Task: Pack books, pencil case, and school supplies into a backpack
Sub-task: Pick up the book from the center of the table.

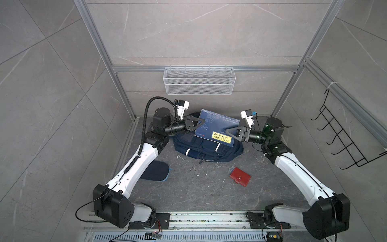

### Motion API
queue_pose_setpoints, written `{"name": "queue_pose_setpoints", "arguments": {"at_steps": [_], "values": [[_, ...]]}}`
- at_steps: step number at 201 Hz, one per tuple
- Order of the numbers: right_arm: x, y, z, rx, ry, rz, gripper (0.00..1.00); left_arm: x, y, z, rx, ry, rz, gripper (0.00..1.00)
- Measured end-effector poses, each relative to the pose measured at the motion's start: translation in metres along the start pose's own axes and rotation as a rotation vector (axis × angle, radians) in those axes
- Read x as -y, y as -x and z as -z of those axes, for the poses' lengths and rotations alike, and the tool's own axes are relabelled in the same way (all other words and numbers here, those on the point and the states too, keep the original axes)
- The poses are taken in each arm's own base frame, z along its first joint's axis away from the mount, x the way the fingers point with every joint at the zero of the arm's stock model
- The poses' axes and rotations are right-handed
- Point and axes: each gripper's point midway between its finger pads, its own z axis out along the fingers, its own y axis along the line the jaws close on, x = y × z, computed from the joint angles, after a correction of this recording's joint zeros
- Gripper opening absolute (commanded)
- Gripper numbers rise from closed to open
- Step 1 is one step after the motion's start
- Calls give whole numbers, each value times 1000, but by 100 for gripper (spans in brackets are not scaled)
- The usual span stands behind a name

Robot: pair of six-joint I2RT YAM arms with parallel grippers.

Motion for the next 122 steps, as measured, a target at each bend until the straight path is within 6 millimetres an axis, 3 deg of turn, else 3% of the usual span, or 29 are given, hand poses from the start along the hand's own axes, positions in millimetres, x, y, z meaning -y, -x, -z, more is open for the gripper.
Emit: {"name": "queue_pose_setpoints", "arguments": {"at_steps": [21, 42, 48, 62, 90, 122], "values": [[0, 0, 0, 0, -1, -2, 40, -2, 0, -1, 0, 0, 9, 0], [2, 0, 0, 2, -8, 4, 8, -6, 1, -3, 1, 3, 15, 0], [2, 0, 0, 4, -10, 15, 0, -7, 1, -4, 2, 7, 17, 10], [7, -1, 1, 2, -38, 13, 0, -15, 0, -5, 1, 32, 29, 40], [32, 12, 11, 43, -242, 22, 0, -48, -1, -8, 8, 186, 54, 78], [56, 44, 47, 129, -606, 90, 0, -81, -6, -16, -1, 405, 32, 82]]}}
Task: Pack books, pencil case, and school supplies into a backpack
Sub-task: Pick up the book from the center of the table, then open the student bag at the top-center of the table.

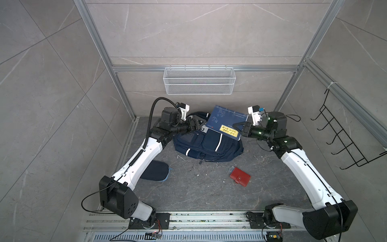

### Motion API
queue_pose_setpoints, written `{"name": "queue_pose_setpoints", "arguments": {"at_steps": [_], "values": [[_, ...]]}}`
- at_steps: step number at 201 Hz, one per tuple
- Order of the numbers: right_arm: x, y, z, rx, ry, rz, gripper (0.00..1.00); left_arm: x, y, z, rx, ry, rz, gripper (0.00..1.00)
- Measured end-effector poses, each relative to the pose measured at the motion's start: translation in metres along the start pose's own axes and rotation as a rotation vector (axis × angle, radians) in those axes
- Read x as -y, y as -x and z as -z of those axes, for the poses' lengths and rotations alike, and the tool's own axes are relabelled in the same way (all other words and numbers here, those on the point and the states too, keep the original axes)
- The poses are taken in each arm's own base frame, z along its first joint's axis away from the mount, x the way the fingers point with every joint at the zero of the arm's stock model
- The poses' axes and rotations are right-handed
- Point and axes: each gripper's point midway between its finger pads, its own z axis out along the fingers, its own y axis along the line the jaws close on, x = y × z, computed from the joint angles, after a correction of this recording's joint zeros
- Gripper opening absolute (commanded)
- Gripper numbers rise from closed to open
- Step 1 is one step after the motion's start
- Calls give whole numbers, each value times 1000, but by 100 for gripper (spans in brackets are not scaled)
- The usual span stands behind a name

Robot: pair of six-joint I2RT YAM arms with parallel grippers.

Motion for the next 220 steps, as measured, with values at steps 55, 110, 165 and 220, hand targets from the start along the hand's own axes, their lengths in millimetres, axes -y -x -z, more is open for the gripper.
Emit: {"name": "queue_pose_setpoints", "arguments": {"at_steps": [55, 110, 165, 220], "values": [[80, 2, 41, 16, -479, -19, 0, -21, -51, -104, -164, 258, -125, 72], [124, -32, 65, -69, -710, -17, 0, -53, -93, -201, -274, 377, -214, 55], [132, -36, 98, -49, -793, -27, 0, -80, -99, -249, -253, 496, -363, 45], [132, -49, 110, -88, -809, -46, 0, -107, -119, -269, -276, 582, -472, 47]]}}
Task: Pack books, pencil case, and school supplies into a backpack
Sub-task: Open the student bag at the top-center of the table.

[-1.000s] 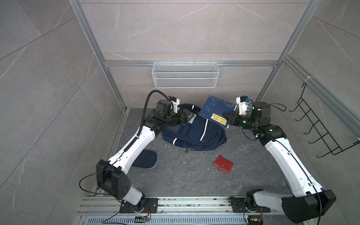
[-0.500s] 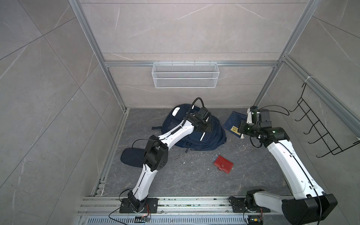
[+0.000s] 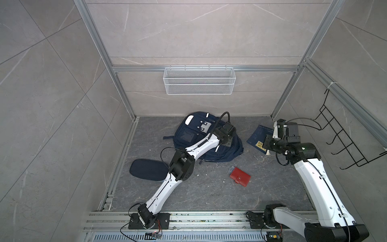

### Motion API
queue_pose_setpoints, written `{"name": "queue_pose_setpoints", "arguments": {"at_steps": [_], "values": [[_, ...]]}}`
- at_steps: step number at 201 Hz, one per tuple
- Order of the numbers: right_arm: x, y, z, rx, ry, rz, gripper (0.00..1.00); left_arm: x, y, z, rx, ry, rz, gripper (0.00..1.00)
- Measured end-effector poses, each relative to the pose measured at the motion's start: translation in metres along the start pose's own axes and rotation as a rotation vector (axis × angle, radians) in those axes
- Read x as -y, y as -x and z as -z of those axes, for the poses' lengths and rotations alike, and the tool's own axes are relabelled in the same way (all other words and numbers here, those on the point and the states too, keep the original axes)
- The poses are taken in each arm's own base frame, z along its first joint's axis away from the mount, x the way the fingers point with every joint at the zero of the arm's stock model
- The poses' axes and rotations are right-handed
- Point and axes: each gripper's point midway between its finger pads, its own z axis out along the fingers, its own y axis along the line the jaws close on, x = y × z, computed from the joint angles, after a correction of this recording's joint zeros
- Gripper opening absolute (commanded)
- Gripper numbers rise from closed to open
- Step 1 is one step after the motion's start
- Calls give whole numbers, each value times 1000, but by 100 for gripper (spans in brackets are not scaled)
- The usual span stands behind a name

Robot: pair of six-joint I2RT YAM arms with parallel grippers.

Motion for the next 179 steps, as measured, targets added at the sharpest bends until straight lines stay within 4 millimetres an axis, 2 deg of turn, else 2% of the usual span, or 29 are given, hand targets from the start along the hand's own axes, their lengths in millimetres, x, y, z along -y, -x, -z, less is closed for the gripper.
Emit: {"name": "queue_pose_setpoints", "arguments": {"at_steps": [24, 59, 67, 87, 142, 161, 179], "values": [[2, -5, 2, -17, -6, 2, 0, 4, -3, -7, 13, 43, -36, 50], [3, -7, 7, -14, -5, 2, 0, -1, -9, -13, 25, 137, -81, 49], [3, -6, 8, -11, -5, 2, 0, -2, -9, -12, 27, 152, -88, 41], [3, -6, 10, -7, -3, 2, 0, -1, -10, -11, 30, 162, -96, 0], [-3, -4, 14, -1, 36, 7, 0, -2, -14, -7, 15, 134, -97, 0], [-10, -4, 19, 3, 83, 11, 0, -7, -16, 8, -14, 85, -73, 0], [-19, -5, 26, 8, 140, 12, 0, -15, -9, 34, -30, 20, -33, 0]]}}
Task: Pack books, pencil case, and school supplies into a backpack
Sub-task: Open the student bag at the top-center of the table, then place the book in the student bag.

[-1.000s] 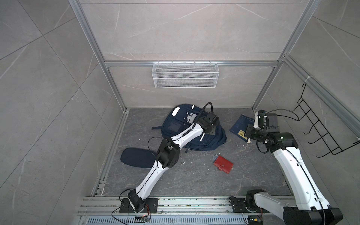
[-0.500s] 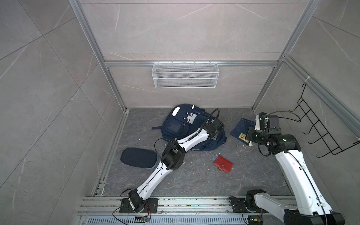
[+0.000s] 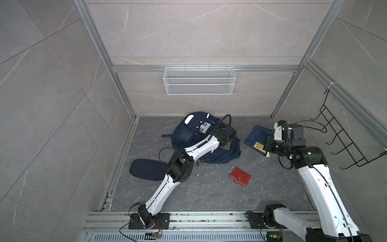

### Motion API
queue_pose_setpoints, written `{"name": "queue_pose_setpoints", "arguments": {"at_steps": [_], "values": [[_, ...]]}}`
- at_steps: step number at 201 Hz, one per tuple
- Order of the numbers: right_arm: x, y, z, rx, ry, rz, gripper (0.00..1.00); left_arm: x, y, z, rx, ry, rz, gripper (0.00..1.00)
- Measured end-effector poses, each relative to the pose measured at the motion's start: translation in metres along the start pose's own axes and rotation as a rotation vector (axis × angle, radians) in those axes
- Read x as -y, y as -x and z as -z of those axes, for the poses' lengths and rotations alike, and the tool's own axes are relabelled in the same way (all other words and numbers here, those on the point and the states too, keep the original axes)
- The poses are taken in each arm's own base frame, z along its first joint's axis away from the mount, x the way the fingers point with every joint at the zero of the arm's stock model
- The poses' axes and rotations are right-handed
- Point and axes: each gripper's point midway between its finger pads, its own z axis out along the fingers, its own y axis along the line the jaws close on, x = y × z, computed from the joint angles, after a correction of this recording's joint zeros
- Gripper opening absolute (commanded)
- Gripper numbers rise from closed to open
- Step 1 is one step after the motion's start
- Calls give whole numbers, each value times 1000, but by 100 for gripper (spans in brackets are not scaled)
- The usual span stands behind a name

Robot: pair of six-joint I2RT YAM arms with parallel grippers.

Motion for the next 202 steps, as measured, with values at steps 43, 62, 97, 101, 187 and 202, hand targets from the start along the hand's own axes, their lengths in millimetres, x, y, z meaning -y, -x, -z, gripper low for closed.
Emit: {"name": "queue_pose_setpoints", "arguments": {"at_steps": [43, 62, 97, 101, 187, 202], "values": [[-30, -3, 8, -17, 176, 10, 0, -43, 41, 89, 61, -200, 159, 0], [-42, -6, 11, -33, 249, 11, 0, -64, 58, 128, 113, -283, 230, 0], [-62, -5, 17, -54, 360, -5, 0, -93, 61, 168, 156, -413, 344, 0], [-64, -5, 16, -58, 373, -8, 0, -94, 60, 171, 157, -429, 355, 0], [-99, -13, -41, -208, 573, -146, 0, -66, 53, 186, 146, -661, 481, 0], [-100, -16, -50, -223, 580, -153, 0, -58, 56, 188, 154, -679, 481, 0]]}}
